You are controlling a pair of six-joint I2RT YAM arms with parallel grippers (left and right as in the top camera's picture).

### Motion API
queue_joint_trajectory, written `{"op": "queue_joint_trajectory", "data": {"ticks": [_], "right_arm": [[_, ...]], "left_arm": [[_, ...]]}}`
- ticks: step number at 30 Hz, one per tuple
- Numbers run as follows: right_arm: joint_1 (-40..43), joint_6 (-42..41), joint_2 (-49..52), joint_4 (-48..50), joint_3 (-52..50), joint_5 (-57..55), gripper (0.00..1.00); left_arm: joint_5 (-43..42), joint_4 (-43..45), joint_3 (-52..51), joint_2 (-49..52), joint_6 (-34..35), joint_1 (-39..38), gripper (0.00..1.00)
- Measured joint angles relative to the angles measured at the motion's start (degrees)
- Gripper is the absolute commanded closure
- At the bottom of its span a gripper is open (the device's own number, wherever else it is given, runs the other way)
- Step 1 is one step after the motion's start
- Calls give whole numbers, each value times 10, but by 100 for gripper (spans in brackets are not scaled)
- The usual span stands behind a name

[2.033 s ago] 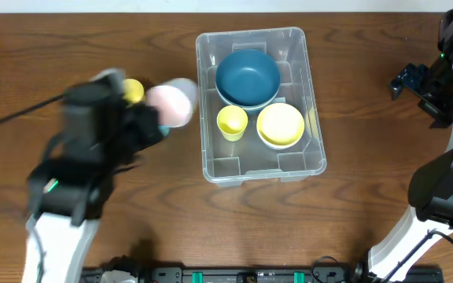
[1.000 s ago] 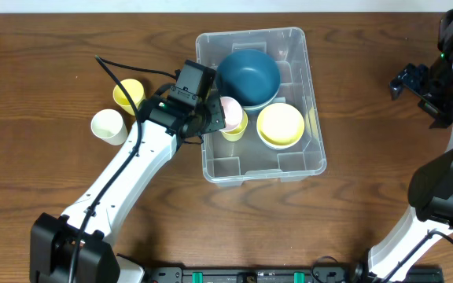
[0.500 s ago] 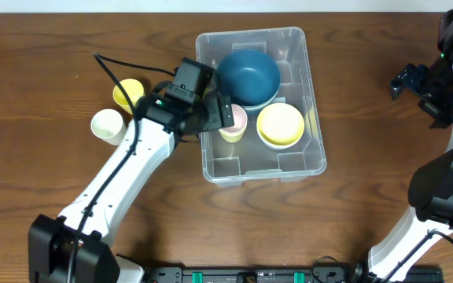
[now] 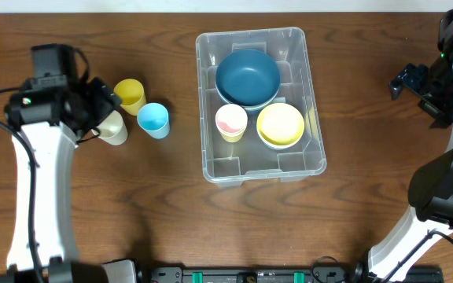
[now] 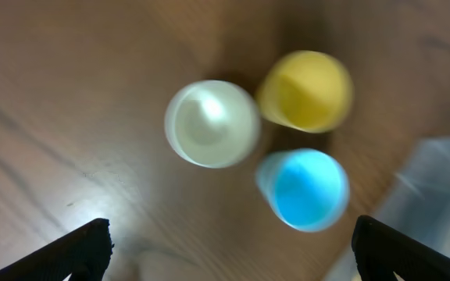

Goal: Pack container
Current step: 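Lower the pink cup into the yellow cup and release it, then move the left gripper to the white cup and grasp it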

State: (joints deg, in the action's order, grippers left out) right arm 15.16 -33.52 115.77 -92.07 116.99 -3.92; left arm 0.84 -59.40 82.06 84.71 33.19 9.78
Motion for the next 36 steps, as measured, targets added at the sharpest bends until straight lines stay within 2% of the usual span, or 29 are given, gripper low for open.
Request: {"op": "queue_joint_trajectory", "data": {"ticks": [11, 13, 18, 22, 25, 30, 36], "right_arm": [[0, 0, 0, 0, 0, 0, 1], [0, 0, 0, 0, 0, 0, 1], [0, 0, 0, 0, 0, 0, 1], [0, 0, 0, 0, 0, 0, 1], [0, 0, 0, 0, 0, 0, 1], [0, 0, 0, 0, 0, 0, 1], [0, 0, 0, 0, 0, 0, 1]], "left_arm": [[-26, 1, -10, 120, 0, 70, 0], [-28, 0, -10, 135, 0, 78, 4], [-33, 7, -10, 174, -4, 85, 6], [-35, 14, -10, 200, -11, 85, 13], [-35, 19, -10, 211, -17, 85, 23], [-37, 27, -11, 218, -20, 85, 58], [-37, 33, -11, 218, -28, 85, 86]]}}
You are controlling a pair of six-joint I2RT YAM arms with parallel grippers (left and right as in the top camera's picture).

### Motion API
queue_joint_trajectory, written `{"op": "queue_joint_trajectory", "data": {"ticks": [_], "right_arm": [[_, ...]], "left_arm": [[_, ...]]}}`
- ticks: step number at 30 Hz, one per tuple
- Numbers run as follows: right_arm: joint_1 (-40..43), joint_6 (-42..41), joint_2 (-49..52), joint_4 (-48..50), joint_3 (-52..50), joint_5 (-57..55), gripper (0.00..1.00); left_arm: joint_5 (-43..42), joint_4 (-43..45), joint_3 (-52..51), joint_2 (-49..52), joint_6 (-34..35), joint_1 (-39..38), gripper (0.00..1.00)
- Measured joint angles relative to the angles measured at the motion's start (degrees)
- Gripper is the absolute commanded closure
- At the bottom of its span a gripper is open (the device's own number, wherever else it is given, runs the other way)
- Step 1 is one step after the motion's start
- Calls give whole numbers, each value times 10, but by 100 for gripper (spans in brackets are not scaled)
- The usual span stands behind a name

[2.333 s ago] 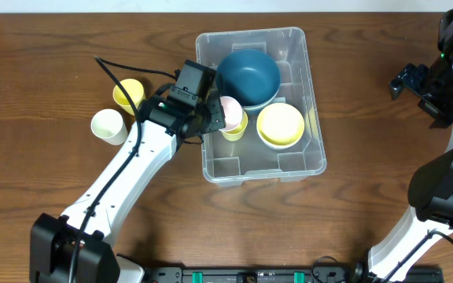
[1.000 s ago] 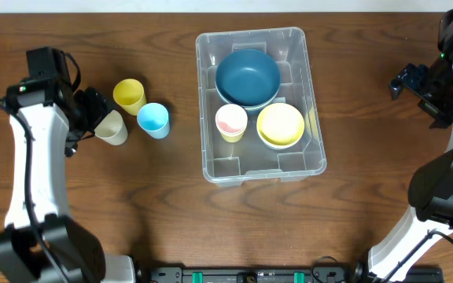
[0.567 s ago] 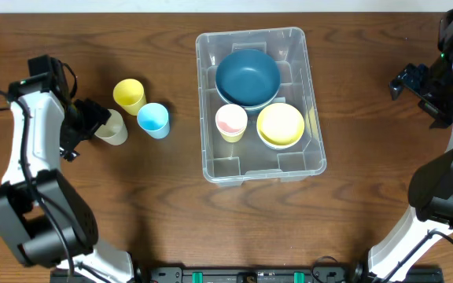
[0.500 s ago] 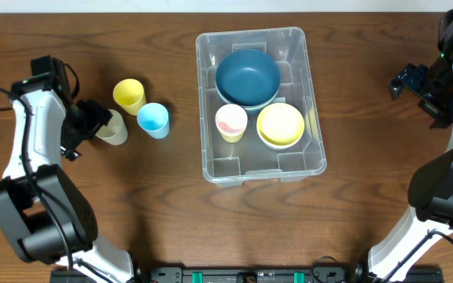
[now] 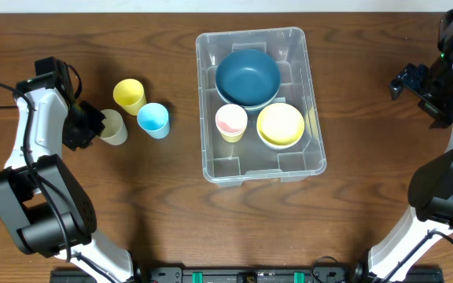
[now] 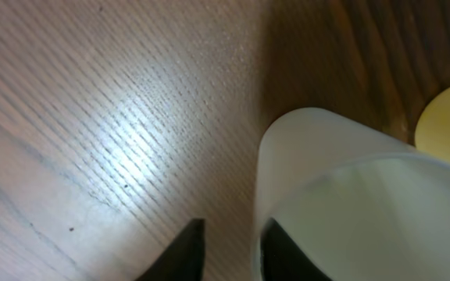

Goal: Pack container
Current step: 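Move the left gripper to the white cup and grasp it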

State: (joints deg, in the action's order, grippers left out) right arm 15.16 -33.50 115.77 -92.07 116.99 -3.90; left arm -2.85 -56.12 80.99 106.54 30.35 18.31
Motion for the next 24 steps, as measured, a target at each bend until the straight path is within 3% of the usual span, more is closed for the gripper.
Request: {"op": "queue_joint_trajectory", "data": {"ticks": [2, 17, 24], "right_arm": [[0, 0, 0, 0, 0, 0, 1], [0, 0, 0, 0, 0, 0, 1], [0, 0, 0, 0, 0, 0, 1]], "left_arm": [[0, 2, 0, 0, 0, 0, 94], [-19, 10, 5, 0, -13, 0, 94], [-28, -23, 68, -55, -26, 3, 94]]}}
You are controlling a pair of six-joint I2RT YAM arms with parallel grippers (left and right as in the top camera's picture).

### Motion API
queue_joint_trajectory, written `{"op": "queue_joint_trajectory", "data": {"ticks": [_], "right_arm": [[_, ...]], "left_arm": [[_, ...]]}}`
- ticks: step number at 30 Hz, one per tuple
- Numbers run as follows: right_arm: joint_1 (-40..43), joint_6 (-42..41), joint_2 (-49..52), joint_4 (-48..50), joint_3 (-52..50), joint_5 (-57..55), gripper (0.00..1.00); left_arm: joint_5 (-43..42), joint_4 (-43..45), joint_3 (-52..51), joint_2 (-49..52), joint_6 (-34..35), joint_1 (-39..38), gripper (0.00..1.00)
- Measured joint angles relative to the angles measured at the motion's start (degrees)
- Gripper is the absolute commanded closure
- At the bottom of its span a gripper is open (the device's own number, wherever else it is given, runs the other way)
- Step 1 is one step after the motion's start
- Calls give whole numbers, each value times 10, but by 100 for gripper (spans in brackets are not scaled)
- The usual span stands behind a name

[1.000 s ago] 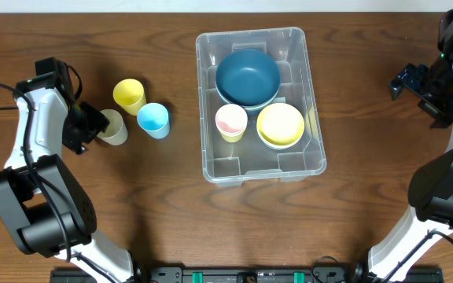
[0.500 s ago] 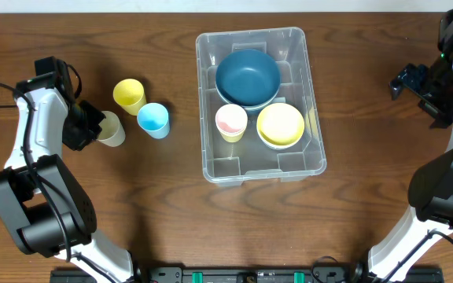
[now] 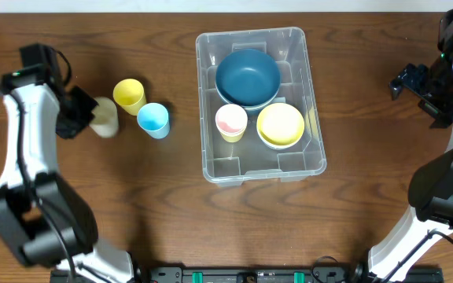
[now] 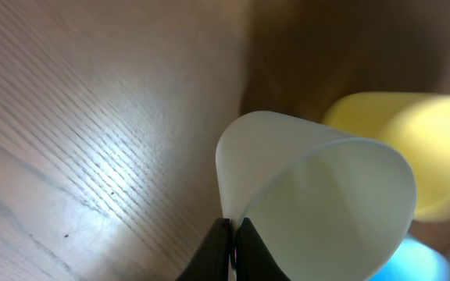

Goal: Pack container
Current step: 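Move the left gripper to the white cup and grasp it, then carry the white cup into the container onto the pink cup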

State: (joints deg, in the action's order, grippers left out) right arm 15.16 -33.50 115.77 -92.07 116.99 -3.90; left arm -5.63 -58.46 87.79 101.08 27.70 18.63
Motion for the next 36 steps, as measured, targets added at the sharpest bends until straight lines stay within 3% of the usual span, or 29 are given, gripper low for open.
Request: {"op": "queue_joint_trajectory", "data": {"ticks": [8, 15, 26, 36], "right_arm": [[0, 0, 0, 0, 0, 0, 1], [0, 0, 0, 0, 0, 0, 1], [0, 0, 0, 0, 0, 0, 1], [0, 0, 0, 0, 0, 0, 1]], "left_arm": [[1, -23, 50, -208, -11, -18, 94], [0, -47, 53, -319, -11, -178, 94], [-2, -76, 51, -280, 23, -454, 94], [-2, -71, 35, -132, 43, -539, 94]]}}
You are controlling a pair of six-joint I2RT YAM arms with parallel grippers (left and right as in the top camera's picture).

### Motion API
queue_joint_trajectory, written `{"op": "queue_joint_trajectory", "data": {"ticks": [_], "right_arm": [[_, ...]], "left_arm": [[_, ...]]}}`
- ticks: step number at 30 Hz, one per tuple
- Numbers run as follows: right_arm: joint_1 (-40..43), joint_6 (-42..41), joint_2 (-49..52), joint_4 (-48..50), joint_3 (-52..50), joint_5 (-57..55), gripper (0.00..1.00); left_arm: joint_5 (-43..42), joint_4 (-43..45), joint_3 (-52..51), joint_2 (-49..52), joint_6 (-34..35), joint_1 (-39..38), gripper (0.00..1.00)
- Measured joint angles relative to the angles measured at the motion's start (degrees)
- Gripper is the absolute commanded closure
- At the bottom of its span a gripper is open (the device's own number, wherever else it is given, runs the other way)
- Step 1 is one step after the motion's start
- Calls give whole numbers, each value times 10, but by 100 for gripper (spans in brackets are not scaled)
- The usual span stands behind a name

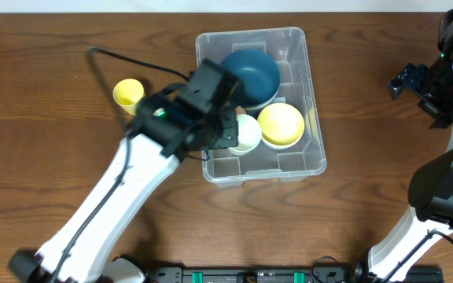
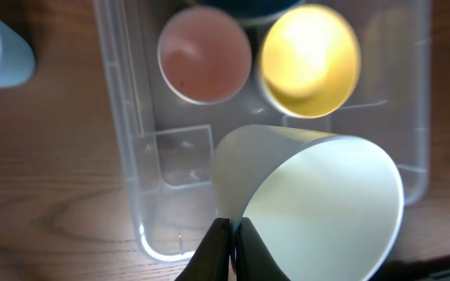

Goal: Pack container
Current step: 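Carry the white cup into the container onto the pink cup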

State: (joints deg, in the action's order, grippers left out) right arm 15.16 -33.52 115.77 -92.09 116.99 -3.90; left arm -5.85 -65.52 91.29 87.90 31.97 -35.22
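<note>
My left gripper (image 2: 231, 234) is shut on the rim of a white cup (image 2: 319, 211) and holds it tilted over the front of the clear plastic container (image 2: 123, 117). Overhead, the white cup (image 1: 248, 134) hangs over the container (image 1: 250, 33) beside the yellow bowl (image 1: 281, 124), with the left gripper (image 1: 230, 130) on its left side. A blue bowl (image 1: 248, 75) lies at the container's back. The pink cup (image 2: 205, 55) stands inside, below the held cup. My right gripper (image 1: 412, 80) hangs far off at the right edge.
A yellow cup (image 1: 127, 93) stands on the wooden table left of the container. The light blue cup stands just outside the container's left wall; overhead my left arm covers it. The container's front compartment floor (image 2: 180, 156) is bare.
My left gripper, shut on the white cup, has moved from the table's left side to over the container's front. The yellow and blue cups stay put, and the right arm is unmoved.
My left gripper was open above the three cups on the table. Then it was low beside the white cup, a finger inside the rim. Then it was shut on the rim with the cup tilted. Now the cup hangs over the container.
</note>
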Motion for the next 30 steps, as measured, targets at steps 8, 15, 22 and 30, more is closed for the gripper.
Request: {"op": "queue_joint_trajectory", "data": {"ticks": [8, 15, 22, 30], "right_arm": [[0, 0, 0, 0, 0, 0, 1], [0, 0, 0, 0, 0, 0, 1], [0, 0, 0, 0, 0, 0, 1], [0, 0, 0, 0, 0, 0, 1]], "left_arm": [[0, 2, 0, 56, 8, -5, 94], [0, 66, 0, 80, -1, 0, 93], [5, 92, 0, 81, -7, 43, 94], [19, 92, 0, 81, -10, 89, 94]]}}
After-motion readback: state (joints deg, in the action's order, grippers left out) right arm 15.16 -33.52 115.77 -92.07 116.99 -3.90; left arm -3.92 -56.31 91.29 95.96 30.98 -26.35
